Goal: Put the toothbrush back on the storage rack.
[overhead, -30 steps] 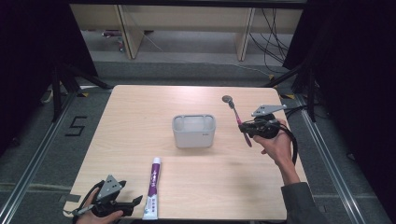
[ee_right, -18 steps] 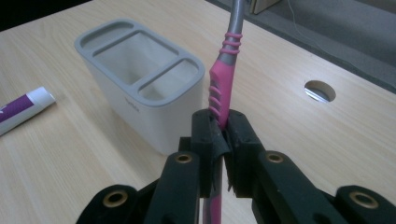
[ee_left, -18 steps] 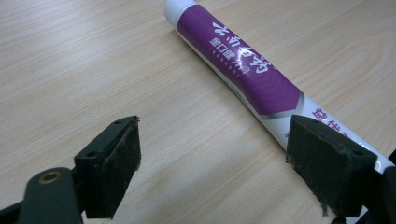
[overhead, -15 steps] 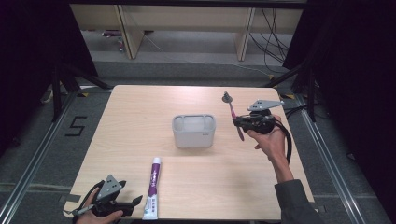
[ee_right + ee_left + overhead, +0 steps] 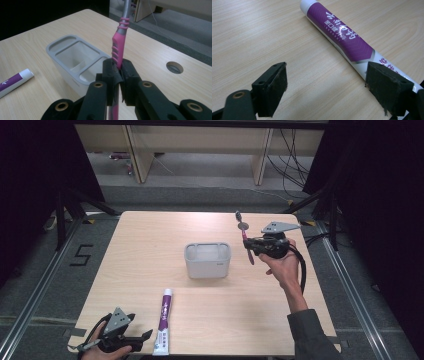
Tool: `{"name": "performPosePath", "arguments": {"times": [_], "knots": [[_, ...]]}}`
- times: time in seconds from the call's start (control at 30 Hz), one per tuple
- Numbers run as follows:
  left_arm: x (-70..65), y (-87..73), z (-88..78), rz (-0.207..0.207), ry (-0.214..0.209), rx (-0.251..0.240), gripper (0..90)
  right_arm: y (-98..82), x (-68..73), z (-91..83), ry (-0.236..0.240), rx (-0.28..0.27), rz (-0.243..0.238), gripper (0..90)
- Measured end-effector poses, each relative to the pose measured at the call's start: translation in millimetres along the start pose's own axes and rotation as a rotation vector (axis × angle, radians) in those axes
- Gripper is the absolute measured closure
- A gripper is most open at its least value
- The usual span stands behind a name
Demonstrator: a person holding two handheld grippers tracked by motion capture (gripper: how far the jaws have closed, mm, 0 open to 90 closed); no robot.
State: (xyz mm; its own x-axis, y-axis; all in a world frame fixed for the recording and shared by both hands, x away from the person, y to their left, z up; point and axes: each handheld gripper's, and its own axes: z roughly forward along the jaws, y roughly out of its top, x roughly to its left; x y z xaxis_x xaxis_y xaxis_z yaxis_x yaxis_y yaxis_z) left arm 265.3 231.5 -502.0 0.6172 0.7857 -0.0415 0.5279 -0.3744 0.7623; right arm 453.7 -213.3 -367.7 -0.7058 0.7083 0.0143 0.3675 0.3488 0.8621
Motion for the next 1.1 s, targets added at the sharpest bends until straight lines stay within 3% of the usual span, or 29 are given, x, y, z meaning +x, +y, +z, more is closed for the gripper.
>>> {"name": "performPosePath", "arguments": {"times": [0.6,0.77,0.83,0.93,1.03,1.1], "knots": [[-0.1,0.0,-0.4,0.0,0.002,0.0,17.3,18.0,5.4,10.1,0.007,-0.066,0.02,83.4],[-0.2,0.2,-0.9,0.002,0.004,0.007,17.3,22.6,5.9,16.9,0.002,-0.101,0.006,83.4],[-0.3,0.2,-0.8,0.002,0.003,0.007,17.3,24.3,7.0,18.4,0.02,-0.097,0.014,83.4],[-0.2,0.2,-0.9,0.002,0.003,0.007,17.3,25.6,9.2,19.4,0.01,-0.101,0.027,83.4],[-0.2,0.2,-0.8,0.002,0.003,0.007,17.3,28.0,9.4,23.0,0.004,-0.119,0.003,83.4],[-0.3,0.2,-1.0,0.002,0.002,0.007,17.3,28.7,11.5,23.8,0.018,-0.105,0.027,83.4]]}}
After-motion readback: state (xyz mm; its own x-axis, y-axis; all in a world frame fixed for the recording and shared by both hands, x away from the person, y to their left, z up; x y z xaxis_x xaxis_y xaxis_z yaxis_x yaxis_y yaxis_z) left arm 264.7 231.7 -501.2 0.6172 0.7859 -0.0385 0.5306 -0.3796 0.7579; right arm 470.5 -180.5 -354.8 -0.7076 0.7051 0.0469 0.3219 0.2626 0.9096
